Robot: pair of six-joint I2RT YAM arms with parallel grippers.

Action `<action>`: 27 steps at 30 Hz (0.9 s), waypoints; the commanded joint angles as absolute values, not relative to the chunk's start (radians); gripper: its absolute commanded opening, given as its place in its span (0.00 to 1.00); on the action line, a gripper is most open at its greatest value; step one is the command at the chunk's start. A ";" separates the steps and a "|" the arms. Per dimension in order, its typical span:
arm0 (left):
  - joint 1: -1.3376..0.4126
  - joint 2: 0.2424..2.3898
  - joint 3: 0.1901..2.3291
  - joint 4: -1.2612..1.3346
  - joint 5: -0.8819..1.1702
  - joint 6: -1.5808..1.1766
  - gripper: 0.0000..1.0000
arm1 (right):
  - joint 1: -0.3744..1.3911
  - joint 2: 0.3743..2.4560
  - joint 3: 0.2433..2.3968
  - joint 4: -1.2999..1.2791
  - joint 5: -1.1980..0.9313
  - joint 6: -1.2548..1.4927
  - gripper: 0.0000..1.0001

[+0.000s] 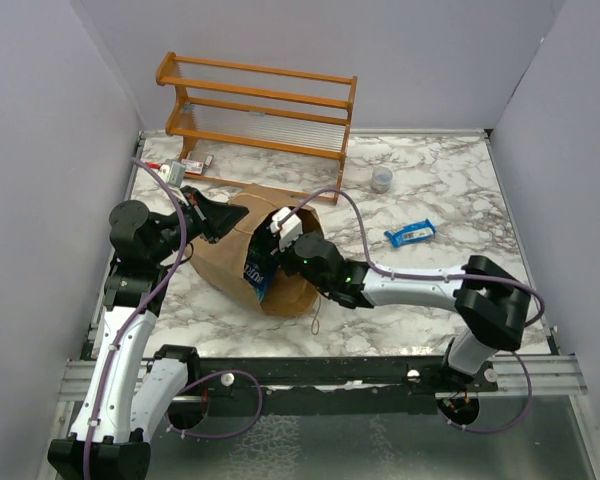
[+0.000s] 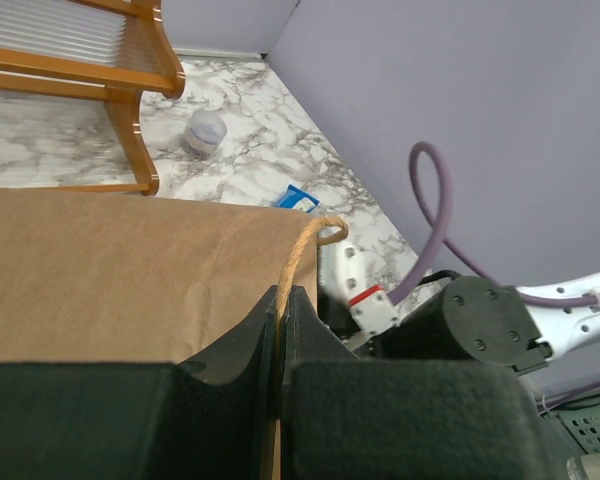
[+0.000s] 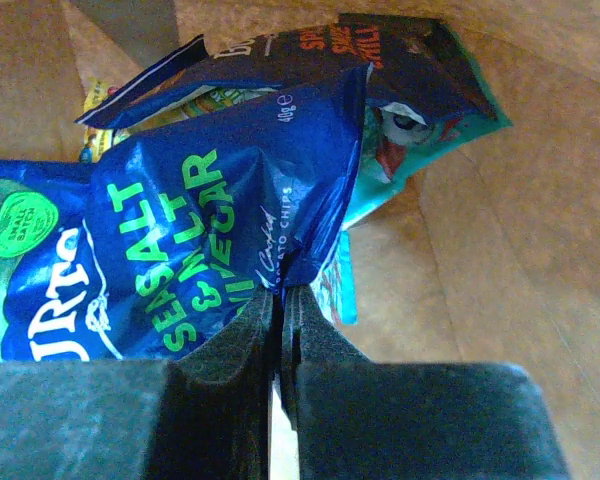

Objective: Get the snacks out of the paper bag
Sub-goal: Take out the snack from the paper bag.

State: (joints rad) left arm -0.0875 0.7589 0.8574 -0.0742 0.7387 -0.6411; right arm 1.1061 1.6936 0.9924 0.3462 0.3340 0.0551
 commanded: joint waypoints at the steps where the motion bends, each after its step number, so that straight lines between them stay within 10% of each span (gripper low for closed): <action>1: -0.092 0.750 0.872 -0.075 0.675 -0.626 0.00 | 1.108 1.567 0.944 0.301 0.267 0.126 0.01; 27: -0.092 0.721 0.889 -0.146 0.539 -0.618 0.00 | 1.107 1.208 0.993 0.055 0.326 0.239 0.01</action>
